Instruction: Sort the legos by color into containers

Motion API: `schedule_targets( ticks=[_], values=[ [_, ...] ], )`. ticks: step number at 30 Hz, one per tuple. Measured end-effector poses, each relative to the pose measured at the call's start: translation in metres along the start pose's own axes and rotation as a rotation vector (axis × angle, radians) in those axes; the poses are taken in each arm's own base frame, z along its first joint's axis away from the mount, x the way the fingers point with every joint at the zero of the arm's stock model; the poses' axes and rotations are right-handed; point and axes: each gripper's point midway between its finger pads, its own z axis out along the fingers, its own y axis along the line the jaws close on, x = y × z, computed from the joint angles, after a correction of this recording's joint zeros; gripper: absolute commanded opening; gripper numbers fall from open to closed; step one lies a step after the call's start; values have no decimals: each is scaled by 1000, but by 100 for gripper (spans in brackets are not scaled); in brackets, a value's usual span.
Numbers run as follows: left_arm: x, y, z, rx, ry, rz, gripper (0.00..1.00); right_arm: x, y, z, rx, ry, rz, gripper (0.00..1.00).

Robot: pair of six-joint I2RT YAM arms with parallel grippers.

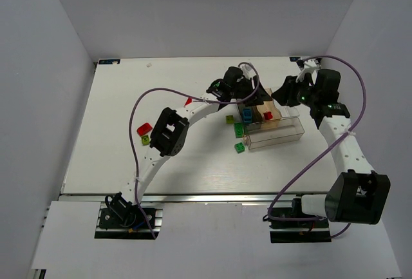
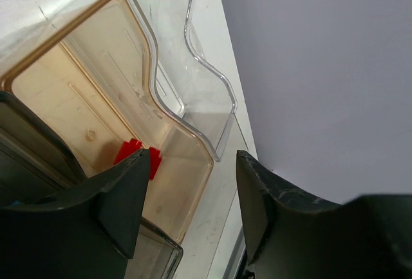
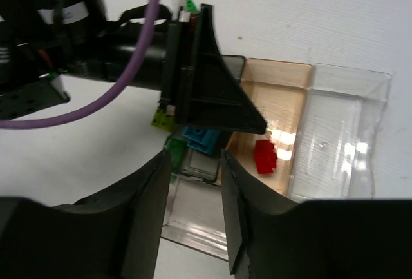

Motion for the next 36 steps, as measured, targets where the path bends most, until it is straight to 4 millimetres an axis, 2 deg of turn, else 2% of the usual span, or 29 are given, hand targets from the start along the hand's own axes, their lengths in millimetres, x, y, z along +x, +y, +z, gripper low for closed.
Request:
schedule_targets(
  ticks=[3,4,5,7,8,9,11,12,13,14,15,16,17,18,20,22,25,28,31,36],
  values=[
    [-9,-1,-4,-6,-21,4,56,-2,17,-4,-92,-16,-46,42],
    [-11,-2,-7,-11,-25,6,41,-3,23,-6,-127,-20,-60,32],
    [-15,-3,-11,-20,-31,11,30,-3,28,-7,-156,-24,-78,22],
    [-23,-5,-26,-61,-47,24,13,-3,37,-9,-212,-28,-107,0],
    [-27,-7,-38,-91,-56,35,1,-3,41,-10,-233,-30,-120,0],
    [-33,-9,-54,-124,-74,46,0,-2,44,-11,-252,-30,-128,0],
    [-44,-16,-99,-210,-119,64,0,0,49,-11,-284,-29,-150,0],
    [-55,-23,-129,-254,-167,76,1,1,50,-11,-295,-27,-162,0],
    [-63,-28,-158,-290,-205,83,6,4,52,-9,-307,-19,-170,0],
    [-70,-32,-186,-330,-245,82,24,8,54,-6,-315,-9,-178,0],
    [-81,-37,-218,-362,-302,86,30,13,57,-2,-328,9,-181,3],
    [-89,-38,-251,-406,-361,81,37,22,61,4,-344,42,-179,13],
    [-93,-36,-279,-455,-405,70,55,31,64,10,-355,76,-170,18],
    [-97,-29,-311,-520,-454,48,62,40,65,16,-362,110,-165,25],
    [-97,-6,-360,-656,-520,-9,70,59,69,28,-372,197,-140,32],
    [-84,27,-392,-800,-530,-75,75,75,71,40,-375,273,-123,38],
    [-48,82,-416,-1009,-430,-133,79,90,72,48,-374,346,-112,44],
    [-9,126,-426,-1135,-255,-105,77,96,73,48,-372,378,-112,49],
    [17,150,-435,-1190,-82,-17,75,96,73,47,-373,382,-125,52],
    [26,172,-447,-1225,64,162,77,99,73,46,-374,396,-129,54]
  ],
)
